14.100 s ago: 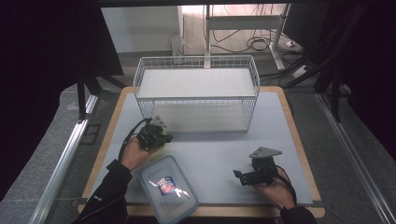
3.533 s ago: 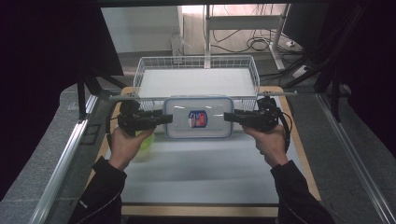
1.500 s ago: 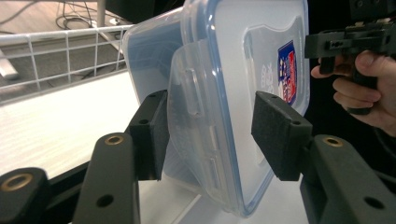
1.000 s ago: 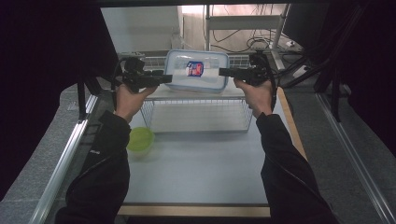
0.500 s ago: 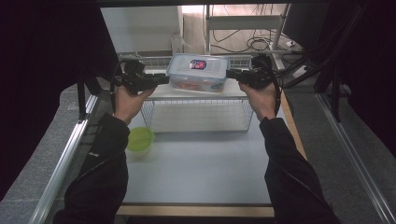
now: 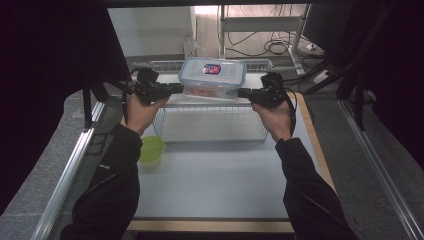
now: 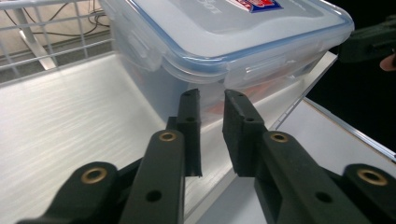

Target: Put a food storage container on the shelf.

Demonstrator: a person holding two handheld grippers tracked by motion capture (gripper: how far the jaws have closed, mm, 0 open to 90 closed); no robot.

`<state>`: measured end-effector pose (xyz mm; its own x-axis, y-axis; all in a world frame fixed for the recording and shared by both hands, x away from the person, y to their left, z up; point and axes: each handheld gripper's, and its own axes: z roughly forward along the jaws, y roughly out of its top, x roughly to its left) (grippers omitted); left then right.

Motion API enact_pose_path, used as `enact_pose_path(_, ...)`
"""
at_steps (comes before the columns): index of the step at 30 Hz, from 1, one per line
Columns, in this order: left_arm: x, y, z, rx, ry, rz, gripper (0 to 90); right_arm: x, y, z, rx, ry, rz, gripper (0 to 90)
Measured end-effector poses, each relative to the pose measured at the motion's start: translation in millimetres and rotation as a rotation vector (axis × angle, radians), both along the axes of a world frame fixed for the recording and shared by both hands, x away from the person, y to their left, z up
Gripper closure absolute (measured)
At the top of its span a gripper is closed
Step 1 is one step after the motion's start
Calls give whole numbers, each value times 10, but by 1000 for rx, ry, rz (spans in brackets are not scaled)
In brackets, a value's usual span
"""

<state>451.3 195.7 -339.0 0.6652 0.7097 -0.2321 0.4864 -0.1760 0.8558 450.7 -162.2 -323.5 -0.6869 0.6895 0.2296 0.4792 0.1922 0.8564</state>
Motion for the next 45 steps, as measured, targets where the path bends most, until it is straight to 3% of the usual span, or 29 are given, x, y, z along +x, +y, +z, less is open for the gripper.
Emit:
enact_pose_path(10,27,-63,-1,-9,4,-23,781,178,-26,-7,44,39,-69,874)
enact_pose_path(15,8,-58,-9,-12,-1,-21,782,195,-16,-8,42,42,-65,886)
enact_pose_path(18,-80,-28,-9,-35,-25,-26,735,127,-15,-1,12,1,-50,826)
enact_pose_path(22,-180,-28,-8,-20,-52,-29,657,52,-22,15,-11,-29,-43,773)
enact_pose_path(23,-214,-31,-11,-14,-62,-34,615,33,-32,17,-13,-36,-35,748)
enact_pose_path(24,-286,-37,-21,5,-87,-38,501,-11,-48,18,-21,-44,-24,690)
enact_pose_path(26,-324,-41,-28,12,-93,-42,474,-33,-53,14,-24,-46,-19,664)
enact_pose_path(28,-441,-65,-48,40,-123,-54,380,-108,-61,-7,-48,-63,-8,582)
enact_pose_path(36,-741,-160,-170,93,-165,-95,231,-325,-53,-101,-99,-107,22,391)
enact_pose_path(45,-1001,-240,-324,129,-172,-128,130,-551,-71,-212,-121,-138,61,217)
